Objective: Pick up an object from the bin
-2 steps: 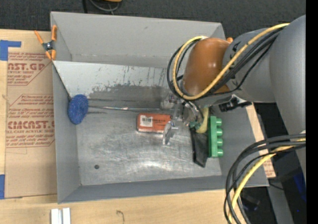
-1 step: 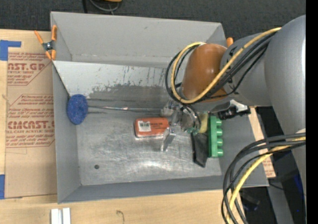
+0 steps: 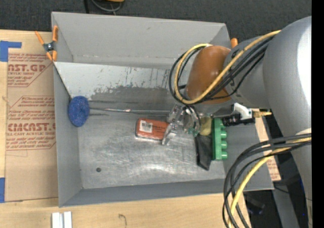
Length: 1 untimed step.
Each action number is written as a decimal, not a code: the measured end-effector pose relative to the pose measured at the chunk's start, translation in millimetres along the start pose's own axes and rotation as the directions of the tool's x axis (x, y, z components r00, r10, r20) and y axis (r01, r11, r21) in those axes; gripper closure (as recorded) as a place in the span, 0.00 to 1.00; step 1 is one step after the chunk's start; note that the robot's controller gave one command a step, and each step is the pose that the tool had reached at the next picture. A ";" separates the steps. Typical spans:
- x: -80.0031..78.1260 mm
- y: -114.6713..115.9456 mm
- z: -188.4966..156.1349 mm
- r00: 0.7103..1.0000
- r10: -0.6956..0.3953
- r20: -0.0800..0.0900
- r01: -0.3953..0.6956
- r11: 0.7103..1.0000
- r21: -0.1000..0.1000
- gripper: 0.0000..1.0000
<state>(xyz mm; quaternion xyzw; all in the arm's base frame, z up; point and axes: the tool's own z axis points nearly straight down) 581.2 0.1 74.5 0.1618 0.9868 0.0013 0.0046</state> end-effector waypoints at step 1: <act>0.0 0.0 0.0 1.000 0.000 0.000 0.000 1.000 0.000 1.00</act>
Offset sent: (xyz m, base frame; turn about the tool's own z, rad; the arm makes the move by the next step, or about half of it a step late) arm -0.0105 -0.0201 0.1683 -0.0288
